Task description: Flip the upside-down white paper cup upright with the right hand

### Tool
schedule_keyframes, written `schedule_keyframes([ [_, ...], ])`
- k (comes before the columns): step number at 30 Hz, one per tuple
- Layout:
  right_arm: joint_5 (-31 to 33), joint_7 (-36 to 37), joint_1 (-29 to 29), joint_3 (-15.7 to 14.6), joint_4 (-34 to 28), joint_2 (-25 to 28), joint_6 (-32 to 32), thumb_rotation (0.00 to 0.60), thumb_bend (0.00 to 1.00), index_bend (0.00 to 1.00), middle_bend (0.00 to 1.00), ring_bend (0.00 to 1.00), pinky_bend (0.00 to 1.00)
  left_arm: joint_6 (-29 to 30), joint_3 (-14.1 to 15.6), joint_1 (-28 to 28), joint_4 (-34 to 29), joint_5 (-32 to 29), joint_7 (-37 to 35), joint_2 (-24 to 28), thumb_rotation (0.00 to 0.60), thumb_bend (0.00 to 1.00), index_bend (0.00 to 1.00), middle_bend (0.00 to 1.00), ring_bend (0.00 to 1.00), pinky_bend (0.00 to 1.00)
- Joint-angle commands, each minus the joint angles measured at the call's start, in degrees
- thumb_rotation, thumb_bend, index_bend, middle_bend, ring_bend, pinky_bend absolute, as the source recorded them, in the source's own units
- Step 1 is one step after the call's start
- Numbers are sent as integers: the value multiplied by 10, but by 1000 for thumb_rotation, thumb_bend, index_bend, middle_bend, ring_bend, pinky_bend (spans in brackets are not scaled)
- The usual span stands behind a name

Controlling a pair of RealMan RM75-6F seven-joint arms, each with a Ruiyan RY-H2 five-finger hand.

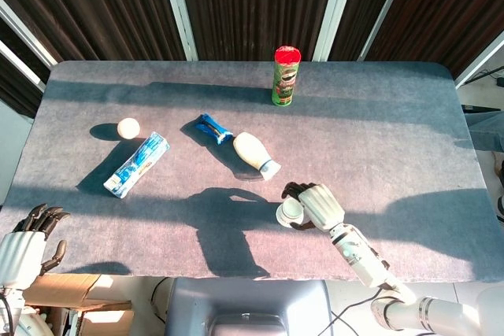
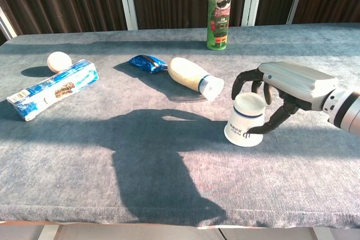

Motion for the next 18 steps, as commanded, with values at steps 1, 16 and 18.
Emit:
schedule_keyframes([
  [1,4,-7,-1,1,5,-3,4,600,220,569,476,556,675,-1,0,0,0,0,0,0,600,443,287,198,111,298],
  [16,-47,143,-26,-7,27,0,104,600,309,659,547,624,728,-3,-1,0,-2,-5,0,2,600,443,287,196,113,297],
  [18,-64,220,-30,-20,48,3,116,600,308,655,547,624,728,-3,-1,0,-2,-6,2,1,600,443,287,196,112,297],
])
